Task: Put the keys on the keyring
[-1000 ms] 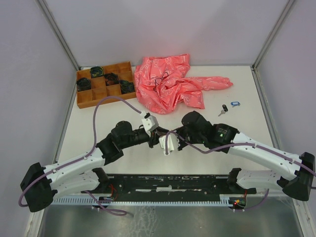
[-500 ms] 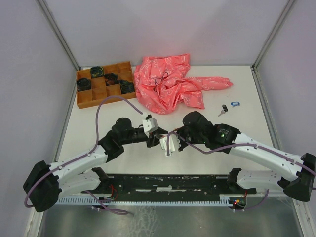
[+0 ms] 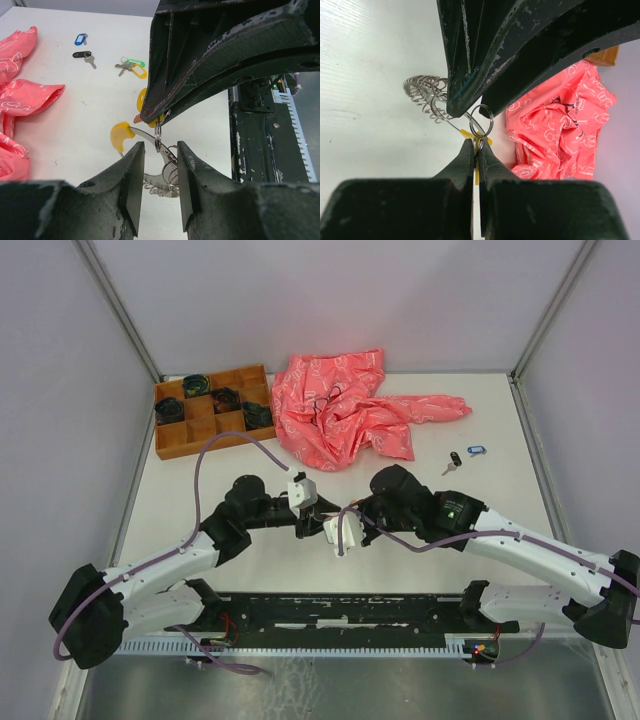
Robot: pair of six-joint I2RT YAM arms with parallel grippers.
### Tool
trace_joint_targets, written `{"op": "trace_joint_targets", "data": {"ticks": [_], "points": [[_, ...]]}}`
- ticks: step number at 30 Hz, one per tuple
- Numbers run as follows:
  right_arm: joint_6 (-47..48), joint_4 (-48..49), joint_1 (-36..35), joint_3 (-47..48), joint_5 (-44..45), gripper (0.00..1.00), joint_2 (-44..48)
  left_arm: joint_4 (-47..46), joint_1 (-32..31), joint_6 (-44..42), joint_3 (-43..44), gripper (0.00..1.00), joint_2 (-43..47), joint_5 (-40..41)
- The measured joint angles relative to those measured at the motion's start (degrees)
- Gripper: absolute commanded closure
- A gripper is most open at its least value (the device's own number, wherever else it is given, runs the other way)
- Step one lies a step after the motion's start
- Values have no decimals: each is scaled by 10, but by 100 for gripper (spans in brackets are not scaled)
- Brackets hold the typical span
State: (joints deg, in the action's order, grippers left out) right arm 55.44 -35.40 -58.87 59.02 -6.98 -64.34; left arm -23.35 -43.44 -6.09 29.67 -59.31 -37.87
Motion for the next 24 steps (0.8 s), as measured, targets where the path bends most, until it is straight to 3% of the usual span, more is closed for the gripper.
{"op": "trace_joint_targets", "data": {"ticks": [15, 24], "points": [[0, 0, 0, 0, -5, 99, 0, -25, 0, 26, 7, 67, -14, -13], [0, -1, 0, 0, -4, 99, -3, -24, 0, 38, 16, 97, -27, -12]]}}
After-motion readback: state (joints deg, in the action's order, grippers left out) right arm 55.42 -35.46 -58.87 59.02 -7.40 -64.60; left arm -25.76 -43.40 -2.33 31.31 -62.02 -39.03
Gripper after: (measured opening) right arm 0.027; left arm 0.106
